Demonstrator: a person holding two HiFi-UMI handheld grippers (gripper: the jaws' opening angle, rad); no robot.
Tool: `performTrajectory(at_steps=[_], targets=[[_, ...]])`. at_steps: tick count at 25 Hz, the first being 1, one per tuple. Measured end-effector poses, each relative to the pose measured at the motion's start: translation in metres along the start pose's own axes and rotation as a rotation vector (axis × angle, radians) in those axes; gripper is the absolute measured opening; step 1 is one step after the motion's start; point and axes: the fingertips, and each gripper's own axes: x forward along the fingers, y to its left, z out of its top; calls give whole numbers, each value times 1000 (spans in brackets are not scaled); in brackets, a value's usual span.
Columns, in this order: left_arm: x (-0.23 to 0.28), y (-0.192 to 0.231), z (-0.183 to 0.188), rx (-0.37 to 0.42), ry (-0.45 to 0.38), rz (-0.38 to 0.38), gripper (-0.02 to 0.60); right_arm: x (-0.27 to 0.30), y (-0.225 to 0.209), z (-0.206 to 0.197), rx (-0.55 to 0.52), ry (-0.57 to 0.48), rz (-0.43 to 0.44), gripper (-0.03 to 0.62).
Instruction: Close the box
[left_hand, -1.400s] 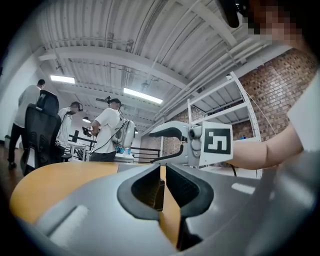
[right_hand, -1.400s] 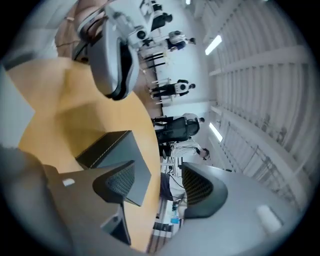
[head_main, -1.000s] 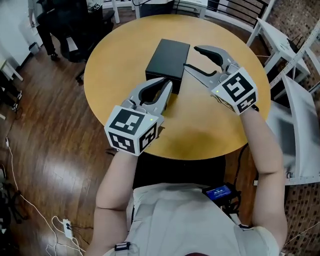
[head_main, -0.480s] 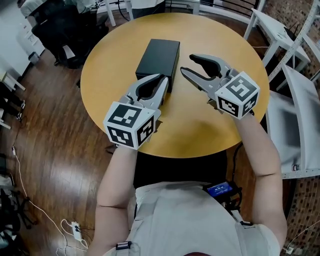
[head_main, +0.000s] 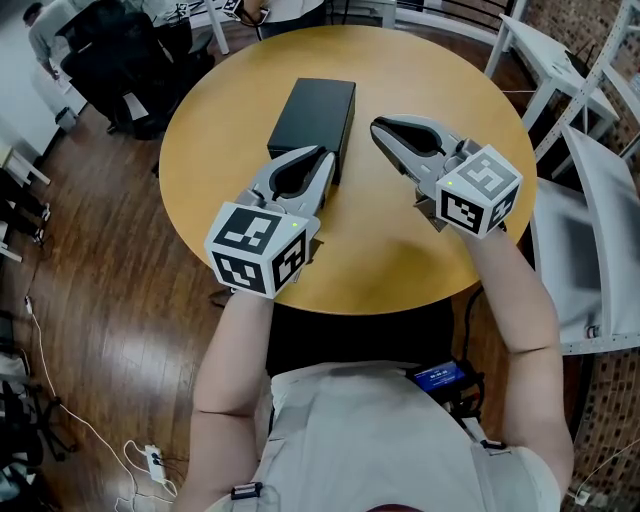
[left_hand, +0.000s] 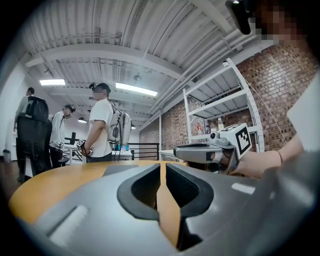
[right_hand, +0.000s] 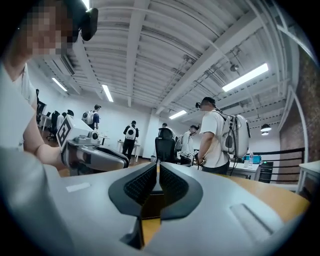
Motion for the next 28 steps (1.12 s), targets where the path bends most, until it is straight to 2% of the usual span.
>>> performTrajectory(at_steps=[2, 28], targets=[[0, -1, -1, 1, 1, -1, 34, -2, -1, 0, 26, -11, -2, 0], [1, -3, 3, 6, -2, -5, 34, -5, 5, 2, 69, -15, 27, 0]])
